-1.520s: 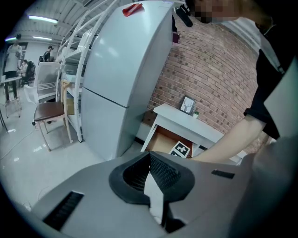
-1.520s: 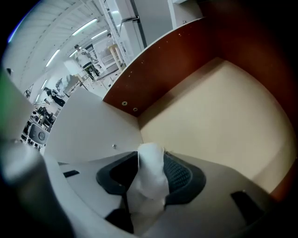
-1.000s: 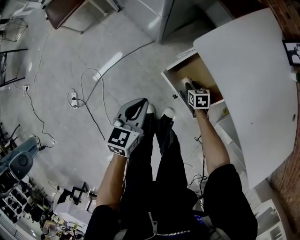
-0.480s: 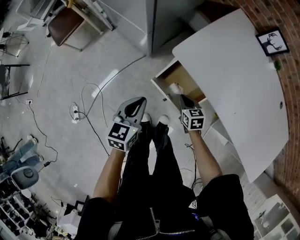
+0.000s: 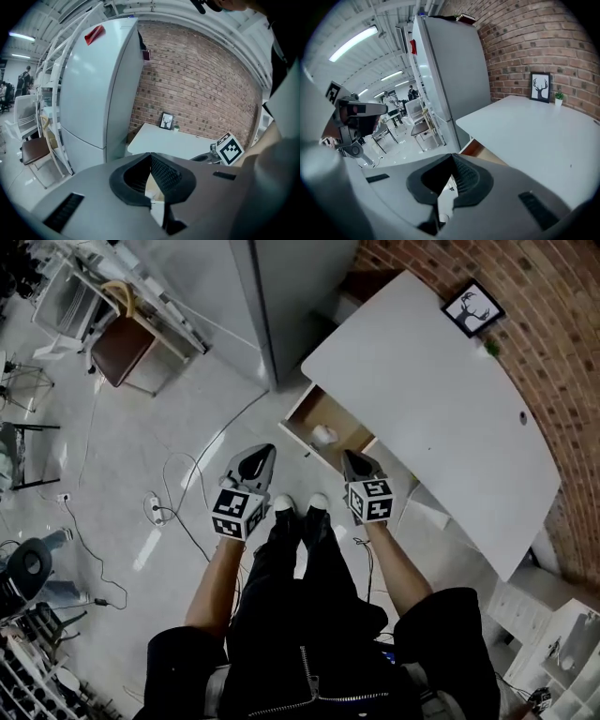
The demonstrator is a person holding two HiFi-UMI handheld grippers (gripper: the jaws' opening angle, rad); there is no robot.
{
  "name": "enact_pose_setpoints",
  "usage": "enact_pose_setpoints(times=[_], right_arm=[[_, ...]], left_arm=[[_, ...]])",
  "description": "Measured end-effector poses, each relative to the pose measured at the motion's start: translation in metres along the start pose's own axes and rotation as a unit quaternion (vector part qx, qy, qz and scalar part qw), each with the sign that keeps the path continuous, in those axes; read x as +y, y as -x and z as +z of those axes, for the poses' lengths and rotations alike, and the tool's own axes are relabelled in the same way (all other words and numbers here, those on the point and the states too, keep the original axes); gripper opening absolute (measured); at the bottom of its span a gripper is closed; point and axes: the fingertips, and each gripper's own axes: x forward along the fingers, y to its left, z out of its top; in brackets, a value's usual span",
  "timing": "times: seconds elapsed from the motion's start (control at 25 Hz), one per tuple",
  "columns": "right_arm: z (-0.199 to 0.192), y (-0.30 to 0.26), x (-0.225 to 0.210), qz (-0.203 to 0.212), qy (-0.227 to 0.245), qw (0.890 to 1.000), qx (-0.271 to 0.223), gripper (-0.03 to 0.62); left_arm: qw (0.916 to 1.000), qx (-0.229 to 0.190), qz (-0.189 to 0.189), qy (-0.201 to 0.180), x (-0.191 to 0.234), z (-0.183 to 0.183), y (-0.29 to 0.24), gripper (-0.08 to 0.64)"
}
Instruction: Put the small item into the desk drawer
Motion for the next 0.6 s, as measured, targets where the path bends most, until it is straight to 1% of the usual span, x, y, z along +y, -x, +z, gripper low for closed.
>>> enact_pose_setpoints(times=[0.12, 0.28, 0.44, 0.6], right_arm=[[0.015, 0.022, 0.012, 0.001, 0.011, 1.0, -0.017, 0.005], [0.064, 0.051, 0.024, -0.003, 0.021, 0.997, -0.073, 0.005], [0.108, 0.075, 0.029, -0.017, 0.022, 0.992, -0.124, 0.005], [0.14, 0.103, 0.031, -0.034, 0.037, 0.985, -0.168, 0.005]], left_arm=[[0.9999, -0.01, -0.007, -0.006, -0.009, 0.015, 0.008, 0.02], [0.9986, -0.043, -0.014, -0.026, -0.013, 0.054, 0.014, 0.02], [0.9962, -0.072, -0.021, -0.046, -0.015, 0.089, 0.021, 0.02], [0.9936, -0.094, -0.026, -0.057, -0.019, 0.111, 0.03, 0.02]])
